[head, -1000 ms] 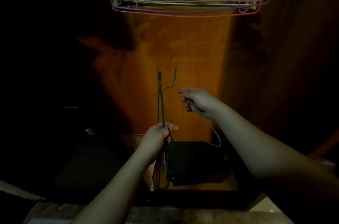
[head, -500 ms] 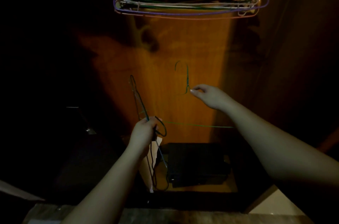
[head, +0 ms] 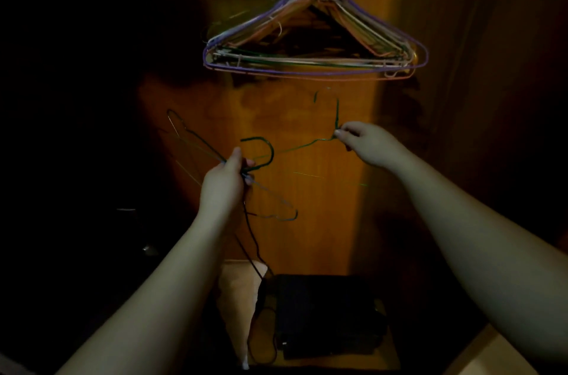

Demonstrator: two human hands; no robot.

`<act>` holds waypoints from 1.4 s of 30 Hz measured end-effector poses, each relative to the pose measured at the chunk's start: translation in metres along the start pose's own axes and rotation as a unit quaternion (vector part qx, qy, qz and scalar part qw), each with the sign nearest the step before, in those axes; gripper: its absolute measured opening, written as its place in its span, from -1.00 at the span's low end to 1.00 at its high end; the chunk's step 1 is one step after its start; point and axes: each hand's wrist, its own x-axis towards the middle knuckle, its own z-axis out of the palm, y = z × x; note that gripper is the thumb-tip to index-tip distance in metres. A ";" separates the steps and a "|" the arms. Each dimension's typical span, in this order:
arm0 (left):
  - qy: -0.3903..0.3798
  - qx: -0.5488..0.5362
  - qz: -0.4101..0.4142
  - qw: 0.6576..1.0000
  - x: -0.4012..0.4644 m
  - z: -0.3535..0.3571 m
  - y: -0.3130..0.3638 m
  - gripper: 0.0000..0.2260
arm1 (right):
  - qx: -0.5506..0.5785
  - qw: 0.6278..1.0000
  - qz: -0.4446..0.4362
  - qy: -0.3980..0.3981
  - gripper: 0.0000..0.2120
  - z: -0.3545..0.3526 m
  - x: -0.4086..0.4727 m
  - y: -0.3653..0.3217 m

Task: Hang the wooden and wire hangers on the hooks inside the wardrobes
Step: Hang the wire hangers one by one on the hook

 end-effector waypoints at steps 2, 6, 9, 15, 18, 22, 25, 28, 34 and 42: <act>-0.011 -0.022 0.023 0.999 -0.002 0.004 0.022 -0.65 | 0.001 0.999 -0.012 0.035 -0.79 -0.013 0.007 -0.009; -0.022 -0.070 0.042 0.996 -0.003 0.013 0.060 -0.67 | 0.018 0.994 -0.040 0.099 -0.80 -0.043 0.019 -0.033; -0.034 -0.091 0.064 0.993 -0.003 0.018 0.086 -0.68 | 0.022 0.989 -0.058 0.135 -0.76 -0.061 0.028 -0.052; -0.045 -0.094 0.112 0.988 -0.003 0.023 0.130 -0.68 | 0.041 0.971 -0.092 0.216 -0.72 -0.090 0.044 -0.091; -0.047 -0.095 0.122 0.987 -0.003 0.023 0.145 -0.68 | 0.068 0.961 -0.102 0.248 -0.68 -0.105 0.054 -0.108; -0.054 -0.085 0.141 0.985 -0.002 0.023 0.158 -0.68 | 0.078 0.951 -0.114 0.278 -0.73 -0.124 0.073 -0.125; -0.050 -0.077 0.147 0.985 -0.002 0.022 0.166 -0.67 | 0.080 0.951 -0.104 0.280 -0.74 -0.133 0.090 -0.133; -0.048 -0.079 0.146 0.985 -0.003 0.021 0.172 -0.67 | 0.080 0.956 -0.085 0.269 -0.73 -0.138 0.103 -0.136; -0.049 -0.072 0.137 0.987 -0.004 0.020 0.174 -0.67 | 0.058 0.968 -0.059 0.238 -0.63 -0.138 0.114 -0.139; -0.056 -0.077 0.136 0.986 -0.003 0.014 0.169 -0.65 | 0.047 0.976 -0.053 0.207 -0.68 -0.120 0.122 -0.127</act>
